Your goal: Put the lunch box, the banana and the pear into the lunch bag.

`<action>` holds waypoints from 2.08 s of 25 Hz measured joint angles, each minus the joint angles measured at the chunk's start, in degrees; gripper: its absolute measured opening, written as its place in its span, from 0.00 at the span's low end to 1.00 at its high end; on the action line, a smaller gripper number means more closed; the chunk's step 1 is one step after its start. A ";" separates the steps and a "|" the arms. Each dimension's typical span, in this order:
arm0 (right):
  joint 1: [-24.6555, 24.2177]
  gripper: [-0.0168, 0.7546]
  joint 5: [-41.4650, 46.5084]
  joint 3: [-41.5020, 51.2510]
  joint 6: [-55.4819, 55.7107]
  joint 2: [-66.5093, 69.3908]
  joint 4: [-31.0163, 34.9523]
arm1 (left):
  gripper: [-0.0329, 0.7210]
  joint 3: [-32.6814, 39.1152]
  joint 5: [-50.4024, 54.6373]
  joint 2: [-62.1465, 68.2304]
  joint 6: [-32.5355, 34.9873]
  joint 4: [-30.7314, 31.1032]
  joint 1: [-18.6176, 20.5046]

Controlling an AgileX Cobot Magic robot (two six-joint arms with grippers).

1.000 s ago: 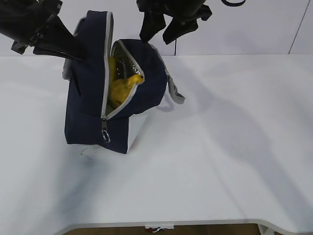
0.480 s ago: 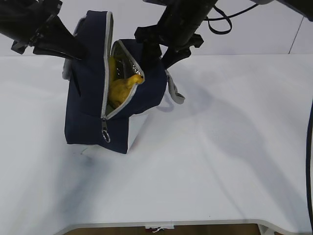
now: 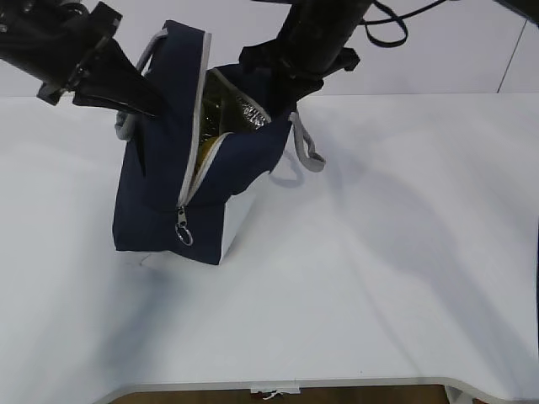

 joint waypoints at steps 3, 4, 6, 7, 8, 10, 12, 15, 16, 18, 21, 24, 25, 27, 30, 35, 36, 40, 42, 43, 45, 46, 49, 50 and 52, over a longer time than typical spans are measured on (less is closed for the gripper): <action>0.00 0.04 0.00 1.98 0.00 -3.40 -5.09 | 0.03 0.00 -1.82 0.85 -0.10 -1.92 -2.77; 0.00 0.04 0.14 2.94 0.00 -4.57 -6.98 | 0.03 0.00 -2.81 1.09 -0.39 -2.61 -3.90; -0.11 0.04 0.56 4.48 0.00 -6.46 -9.98 | 0.03 0.00 -5.49 1.81 -1.19 -3.61 -5.97; -0.26 0.04 0.80 4.95 0.00 -7.22 -11.06 | 0.03 0.00 -6.57 2.06 -1.43 -4.21 -6.94; -0.48 0.04 1.06 5.18 0.00 -7.73 -11.88 | 0.03 0.00 -7.66 2.35 -1.53 -4.49 -7.77; -0.64 0.04 1.42 5.38 0.00 -8.92 -13.53 | 0.03 0.00 -9.30 2.81 -1.76 -4.75 -8.88; -0.64 0.04 1.51 5.51 0.00 -10.36 -14.20 | 0.03 0.00 -10.09 2.92 -1.75 -5.42 -9.49; -0.67 0.04 1.65 5.51 0.00 -12.25 -15.45 | 0.03 0.00 -10.99 3.27 -1.77 -6.28 -9.73; -0.67 0.04 1.65 5.51 0.00 -12.61 -15.64 | 0.03 0.00 -11.23 3.51 -1.77 -6.42 -9.73; -0.67 0.04 1.65 5.51 0.00 -12.66 -15.92 | 0.03 0.00 -11.69 4.10 -1.87 -6.66 -9.73; -0.77 0.04 1.77 5.51 0.00 -12.55 -16.02 | 0.03 0.00 -11.49 5.20 -1.87 -7.26 -9.73; -0.77 0.04 1.77 5.51 0.24 -12.44 -16.02 | 0.03 0.00 -10.78 5.71 -1.87 -7.49 -9.73; -0.77 0.04 1.77 5.51 0.70 -12.44 -16.02 | 0.03 0.00 -10.68 5.80 -1.87 -7.72 -9.73; -0.77 0.06 1.77 5.51 1.35 -12.43 -16.02 | 0.04 0.00 -10.46 6.10 -1.87 -8.19 -9.73; -0.77 0.23 1.23 5.51 3.03 -12.32 -16.02 | 0.14 0.00 -10.11 6.31 -1.87 -9.14 -9.73; -0.77 0.59 1.14 5.51 4.32 -12.43 -14.93 | 0.45 0.00 -6.03 6.34 -1.87 -9.74 -9.61; -0.77 0.62 1.10 5.51 4.49 -12.43 -14.82 | 0.48 0.00 -4.69 6.34 -1.87 -9.74 -9.30; -0.77 0.65 1.10 5.51 4.99 -13.60 -14.58 | 0.51 0.00 1.00 6.34 -1.87 -9.64 -8.02; -0.77 0.65 1.10 5.51 5.07 -14.59 -14.36 | 0.51 0.00 2.81 6.34 -1.87 -9.64 -7.09; -0.77 0.65 1.10 5.51 5.07 -15.22 -14.36 | 0.51 0.00 3.24 6.21 -1.87 -9.64 -6.55; -0.77 0.65 1.10 5.51 5.11 -16.43 -14.10 | 0.51 0.00 3.37 5.55 -1.87 -9.13 -5.62; -0.77 0.65 1.10 5.51 5.21 -17.19 -13.53 | 0.50 0.00 3.49 5.10 -1.87 -9.00 -5.18; -0.77 0.65 1.01 7.03 5.21 -20.35 -12.02 | 0.44 0.00 3.49 3.41 -1.87 -7.57 -4.46; -0.77 0.65 1.01 8.14 5.21 -21.72 -11.60 | 0.42 0.00 3.53 2.64 -1.87 -6.37 -4.36; -0.77 0.65 1.01 10.72 5.21 -24.37 -10.91 | 0.39 0.00 3.77 0.92 -3.78 -1.93 -4.37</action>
